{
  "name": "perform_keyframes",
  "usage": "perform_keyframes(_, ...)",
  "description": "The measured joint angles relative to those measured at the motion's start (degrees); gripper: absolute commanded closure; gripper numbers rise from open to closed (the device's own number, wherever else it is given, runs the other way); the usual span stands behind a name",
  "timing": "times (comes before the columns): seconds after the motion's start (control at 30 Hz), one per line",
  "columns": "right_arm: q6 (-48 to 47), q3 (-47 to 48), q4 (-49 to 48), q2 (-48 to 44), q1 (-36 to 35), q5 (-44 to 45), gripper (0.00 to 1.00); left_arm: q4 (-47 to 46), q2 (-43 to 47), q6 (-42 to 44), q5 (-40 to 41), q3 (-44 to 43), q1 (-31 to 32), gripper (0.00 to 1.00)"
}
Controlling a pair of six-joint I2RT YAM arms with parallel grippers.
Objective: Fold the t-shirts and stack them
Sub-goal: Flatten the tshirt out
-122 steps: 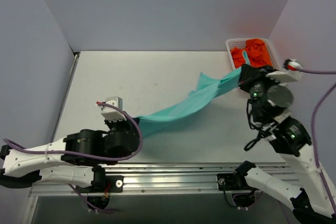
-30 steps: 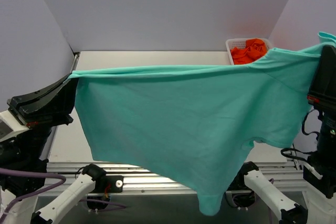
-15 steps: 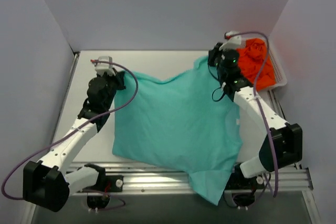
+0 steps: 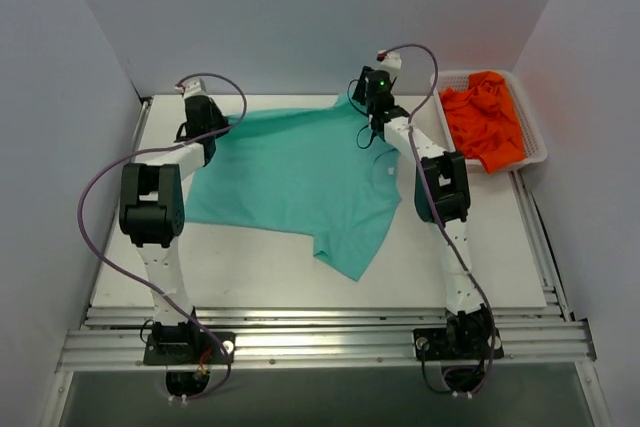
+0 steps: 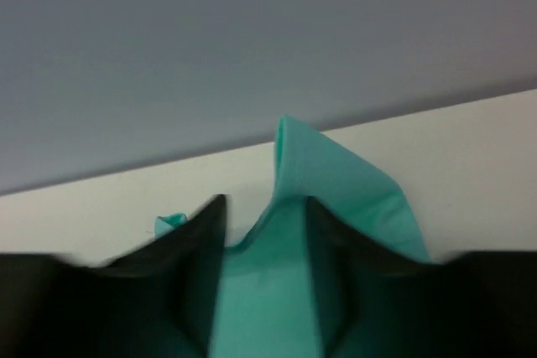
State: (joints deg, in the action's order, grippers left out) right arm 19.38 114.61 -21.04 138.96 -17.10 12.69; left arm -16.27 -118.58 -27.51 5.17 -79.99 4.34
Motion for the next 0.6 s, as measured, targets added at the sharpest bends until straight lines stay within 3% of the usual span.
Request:
perform_keyframes(0.07, -0.4, 8.9, 1.7, 5.5, 0.1, 0.2, 0.00, 3.2, -4.2, -1.0, -1.3, -8.1, -1.4, 0.20)
perform_keyframes(0.1, -0.1, 12.1, 2.4, 7.5, 0.2, 0.6, 0.00, 4.3, -5.9, -1.9, -1.6, -11.6, -2.1, 0.06)
perform_keyframes(0.23, 0.1, 14.7, 1.5, 8.7, 0.6, 2.5, 0.00, 8.6, -9.4, -5.6, -3.0, -21.9, -4.8, 0.06)
perform_keyframes(0.33, 0.0, 12.1, -0.9, 6.5, 0.6, 3.9, 0.00, 8.9, -8.6, -7.2, -3.5, -23.3, -6.6, 0.06)
perform_keyframes(0.6, -1.4, -16.4, -7.1, -18.3, -0.2, 6.8, 0.00, 8.2, 10.1, -8.0, -0.9, -6.2, -7.3, 0.06)
